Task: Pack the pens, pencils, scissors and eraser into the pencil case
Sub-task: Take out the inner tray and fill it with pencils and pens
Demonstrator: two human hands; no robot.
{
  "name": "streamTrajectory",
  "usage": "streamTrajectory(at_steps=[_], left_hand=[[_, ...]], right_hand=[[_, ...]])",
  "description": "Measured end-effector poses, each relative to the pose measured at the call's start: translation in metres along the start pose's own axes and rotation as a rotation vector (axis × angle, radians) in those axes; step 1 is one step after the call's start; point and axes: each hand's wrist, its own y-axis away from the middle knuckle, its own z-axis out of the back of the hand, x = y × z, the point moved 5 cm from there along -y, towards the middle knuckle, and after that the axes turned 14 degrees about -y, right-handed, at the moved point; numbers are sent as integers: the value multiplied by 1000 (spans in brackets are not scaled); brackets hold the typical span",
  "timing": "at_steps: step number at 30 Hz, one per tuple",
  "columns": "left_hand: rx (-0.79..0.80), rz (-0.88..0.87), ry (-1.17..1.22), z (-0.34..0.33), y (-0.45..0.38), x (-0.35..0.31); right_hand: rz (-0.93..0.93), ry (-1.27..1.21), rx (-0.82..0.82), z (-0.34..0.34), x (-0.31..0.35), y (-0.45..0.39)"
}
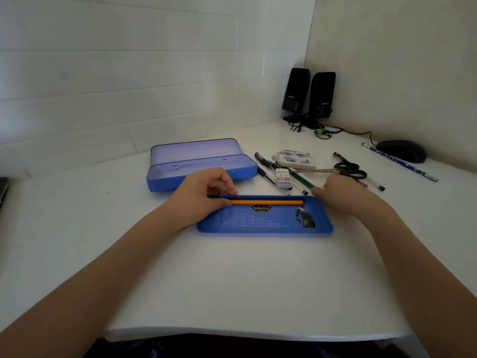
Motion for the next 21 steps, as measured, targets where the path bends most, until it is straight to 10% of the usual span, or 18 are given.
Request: streamTrajectory(at_steps=[10, 21], left_hand=[[-8, -17, 12, -1, -1, 2], [67, -1, 121, 7, -2, 10]], right_hand=[[268, -158, -351, 18, 19, 9], [563, -394, 48, 10, 43, 32]])
